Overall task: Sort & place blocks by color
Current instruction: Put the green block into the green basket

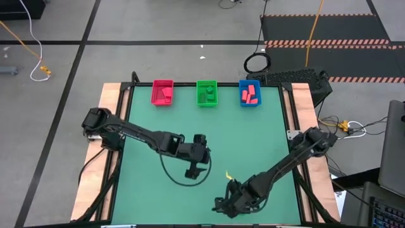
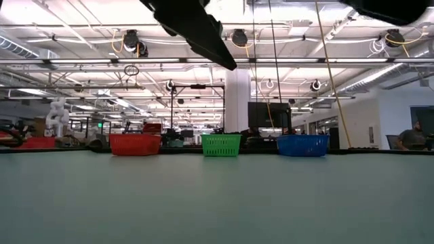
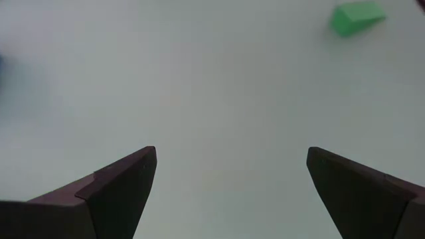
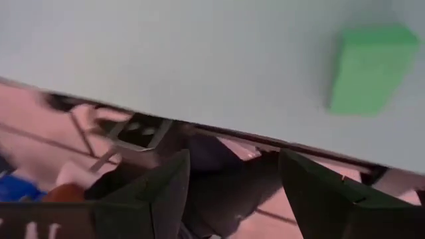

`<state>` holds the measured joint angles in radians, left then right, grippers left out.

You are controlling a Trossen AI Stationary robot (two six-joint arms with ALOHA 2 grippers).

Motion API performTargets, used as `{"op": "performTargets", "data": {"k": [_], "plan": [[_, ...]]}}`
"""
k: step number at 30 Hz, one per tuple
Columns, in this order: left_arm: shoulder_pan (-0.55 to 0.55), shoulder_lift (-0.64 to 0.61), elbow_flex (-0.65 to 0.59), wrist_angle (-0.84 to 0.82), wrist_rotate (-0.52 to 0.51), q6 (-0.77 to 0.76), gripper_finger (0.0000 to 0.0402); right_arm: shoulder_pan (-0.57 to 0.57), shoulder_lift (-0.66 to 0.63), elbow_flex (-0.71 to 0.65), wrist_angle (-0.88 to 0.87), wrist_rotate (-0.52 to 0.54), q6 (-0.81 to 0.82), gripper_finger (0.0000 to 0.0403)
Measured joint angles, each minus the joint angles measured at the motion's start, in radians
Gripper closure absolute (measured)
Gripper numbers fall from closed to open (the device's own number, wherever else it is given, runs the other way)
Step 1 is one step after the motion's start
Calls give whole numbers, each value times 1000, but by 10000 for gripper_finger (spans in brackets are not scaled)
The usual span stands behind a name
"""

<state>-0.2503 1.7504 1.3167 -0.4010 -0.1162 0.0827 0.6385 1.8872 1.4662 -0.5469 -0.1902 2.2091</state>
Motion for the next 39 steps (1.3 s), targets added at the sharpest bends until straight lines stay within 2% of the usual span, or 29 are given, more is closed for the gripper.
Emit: {"op": "performTargets", "data": {"k": [8,18,24,34,39], "plan": [[-52,0,-55,59,18,47,9,26,44,0,-65,-20,55,179],[-27,0,-87,55,12,9,9,27,40,1,-271,-18,-34,179],[-35,0,-87,52,12,-6,9,27,40,1,-287,64,-79,179],[-42,0,-87,52,12,-2,9,31,46,1,-309,98,-129,180],[-42,0,-87,40,12,-2,9,31,59,0,-300,88,-153,196]]}}
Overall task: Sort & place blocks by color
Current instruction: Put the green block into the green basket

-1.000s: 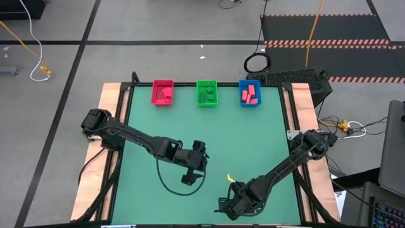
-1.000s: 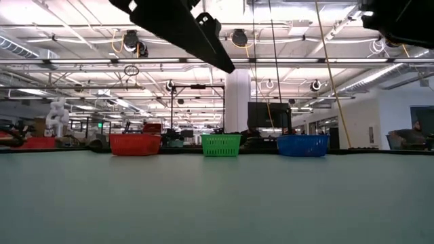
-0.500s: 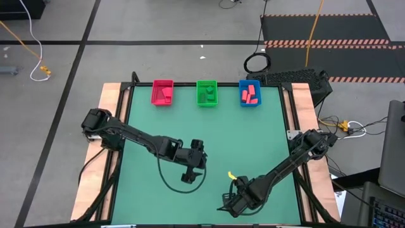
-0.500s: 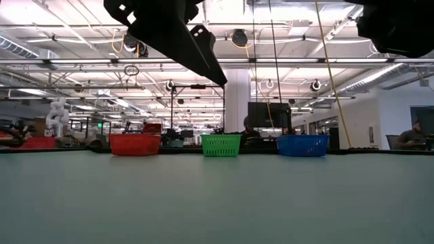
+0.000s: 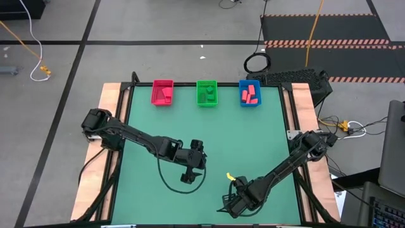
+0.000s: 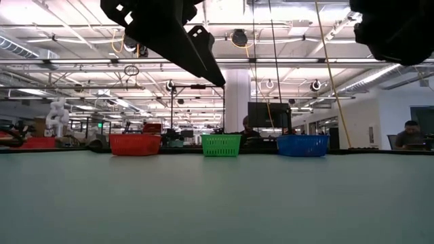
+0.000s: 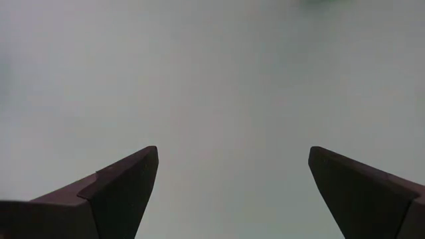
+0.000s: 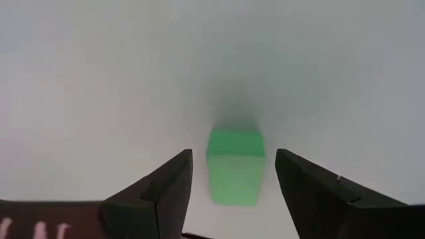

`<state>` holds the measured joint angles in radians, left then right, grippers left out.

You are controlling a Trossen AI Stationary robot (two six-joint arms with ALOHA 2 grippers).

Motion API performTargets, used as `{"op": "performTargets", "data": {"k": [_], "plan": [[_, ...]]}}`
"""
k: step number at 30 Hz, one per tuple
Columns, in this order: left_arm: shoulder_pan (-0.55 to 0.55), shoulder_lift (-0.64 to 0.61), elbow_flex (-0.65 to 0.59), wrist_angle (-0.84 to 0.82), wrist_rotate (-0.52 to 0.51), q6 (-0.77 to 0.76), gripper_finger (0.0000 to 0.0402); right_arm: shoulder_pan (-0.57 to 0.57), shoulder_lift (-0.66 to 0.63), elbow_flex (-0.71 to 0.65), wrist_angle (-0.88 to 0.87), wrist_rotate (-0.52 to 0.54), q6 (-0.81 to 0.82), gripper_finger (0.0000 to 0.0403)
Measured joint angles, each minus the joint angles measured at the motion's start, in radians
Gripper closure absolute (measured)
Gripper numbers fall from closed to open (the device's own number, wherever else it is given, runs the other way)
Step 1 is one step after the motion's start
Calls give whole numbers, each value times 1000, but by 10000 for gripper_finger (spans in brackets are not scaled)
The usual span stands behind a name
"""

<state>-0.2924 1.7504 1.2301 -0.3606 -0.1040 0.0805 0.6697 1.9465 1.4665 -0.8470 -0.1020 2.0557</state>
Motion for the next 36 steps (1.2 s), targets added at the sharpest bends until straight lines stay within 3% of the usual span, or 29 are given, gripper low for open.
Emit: {"op": "performTargets", "data": {"k": [11,36], "plan": [[0,0,0,-10,0,0,9,0,13,-1,13,-25,-1,226],[0,0,0,-24,1,-2,9,3,44,-1,-20,-58,8,230]]}}
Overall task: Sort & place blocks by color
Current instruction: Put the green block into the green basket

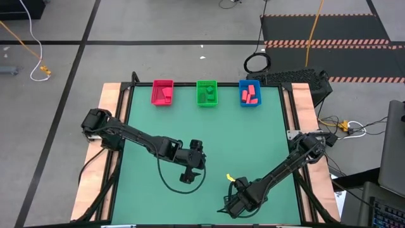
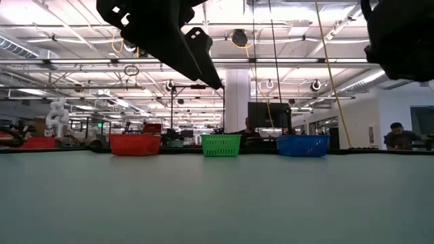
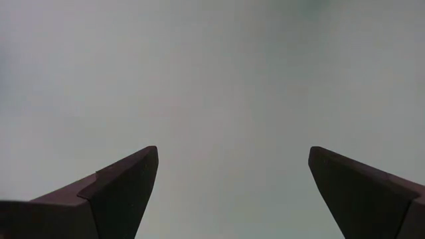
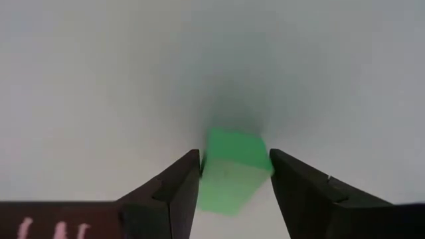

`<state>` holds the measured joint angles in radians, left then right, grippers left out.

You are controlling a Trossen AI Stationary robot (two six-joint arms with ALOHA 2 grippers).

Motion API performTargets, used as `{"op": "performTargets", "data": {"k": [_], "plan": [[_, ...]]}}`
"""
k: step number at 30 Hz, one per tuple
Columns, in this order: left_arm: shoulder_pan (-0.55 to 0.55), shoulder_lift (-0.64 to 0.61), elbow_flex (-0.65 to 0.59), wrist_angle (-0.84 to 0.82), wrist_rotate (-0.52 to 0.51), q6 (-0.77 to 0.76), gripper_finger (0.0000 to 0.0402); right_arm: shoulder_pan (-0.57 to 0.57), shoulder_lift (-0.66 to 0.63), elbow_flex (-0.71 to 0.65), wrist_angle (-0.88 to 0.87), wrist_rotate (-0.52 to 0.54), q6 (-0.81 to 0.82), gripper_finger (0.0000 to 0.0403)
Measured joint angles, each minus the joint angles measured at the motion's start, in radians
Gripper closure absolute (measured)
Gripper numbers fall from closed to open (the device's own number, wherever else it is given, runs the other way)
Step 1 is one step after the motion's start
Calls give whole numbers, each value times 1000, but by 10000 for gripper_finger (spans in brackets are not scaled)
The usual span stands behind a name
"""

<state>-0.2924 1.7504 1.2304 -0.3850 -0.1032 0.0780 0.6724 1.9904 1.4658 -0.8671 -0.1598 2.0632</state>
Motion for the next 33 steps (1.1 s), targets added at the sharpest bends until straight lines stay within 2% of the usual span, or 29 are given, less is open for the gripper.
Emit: {"op": "performTargets", "data": {"k": [9,17,20,24,30,33], "plan": [[0,0,0,-7,0,0,9,0,18,0,36,-28,-7,275],[0,0,1,-7,0,0,9,-6,16,0,77,-14,-52,274],[0,0,1,-8,0,0,9,-15,1,0,113,68,-77,274],[0,0,1,-8,0,0,9,-34,-54,0,134,242,-145,274],[14,0,-9,-52,-50,31,9,-86,-147,0,43,516,-346,274],[43,-1,-50,-59,-98,27,9,-127,-180,0,-7,612,-485,274]]}}
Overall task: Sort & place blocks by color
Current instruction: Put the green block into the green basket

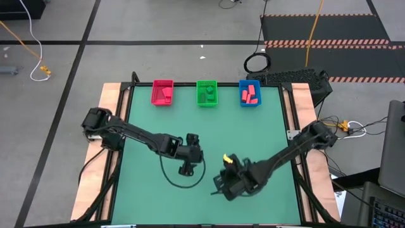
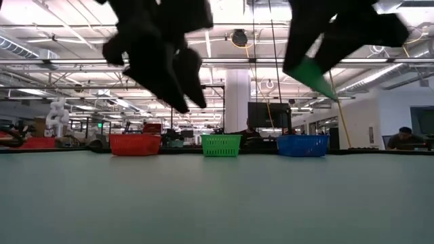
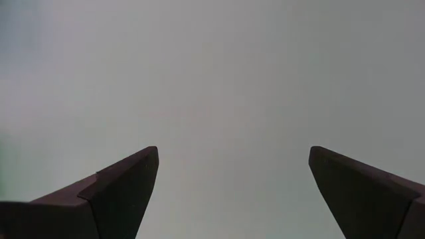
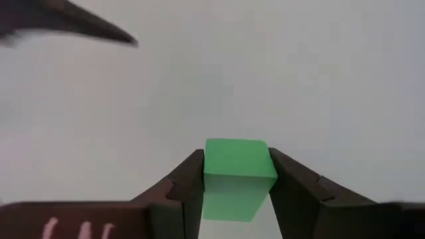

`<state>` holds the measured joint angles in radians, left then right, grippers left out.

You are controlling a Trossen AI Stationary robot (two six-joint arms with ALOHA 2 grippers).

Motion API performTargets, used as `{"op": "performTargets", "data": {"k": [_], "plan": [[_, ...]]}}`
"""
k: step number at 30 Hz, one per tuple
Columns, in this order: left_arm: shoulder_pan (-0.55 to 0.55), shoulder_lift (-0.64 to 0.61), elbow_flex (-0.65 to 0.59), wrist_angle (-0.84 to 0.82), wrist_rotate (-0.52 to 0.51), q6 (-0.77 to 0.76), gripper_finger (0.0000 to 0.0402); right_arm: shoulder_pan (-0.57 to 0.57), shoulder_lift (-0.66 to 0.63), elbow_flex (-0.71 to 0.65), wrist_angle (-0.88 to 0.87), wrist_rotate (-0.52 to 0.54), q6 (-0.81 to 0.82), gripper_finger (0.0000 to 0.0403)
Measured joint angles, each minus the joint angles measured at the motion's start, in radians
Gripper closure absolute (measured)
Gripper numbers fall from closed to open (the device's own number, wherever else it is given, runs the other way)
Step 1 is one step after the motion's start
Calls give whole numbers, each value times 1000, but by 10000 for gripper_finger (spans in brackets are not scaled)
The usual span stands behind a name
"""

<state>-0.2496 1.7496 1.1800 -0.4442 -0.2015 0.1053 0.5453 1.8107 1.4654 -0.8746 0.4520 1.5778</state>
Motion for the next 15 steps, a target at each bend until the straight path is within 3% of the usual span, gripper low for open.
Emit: {"op": "performTargets", "data": {"k": [7,15], "plan": [[93,0,-116,8,-97,-71,9,-160,-54,0,-51,154,-401,274],[143,-105,-217,-21,-120,-187,9,-427,-72,0,190,171,-903,274]]}}
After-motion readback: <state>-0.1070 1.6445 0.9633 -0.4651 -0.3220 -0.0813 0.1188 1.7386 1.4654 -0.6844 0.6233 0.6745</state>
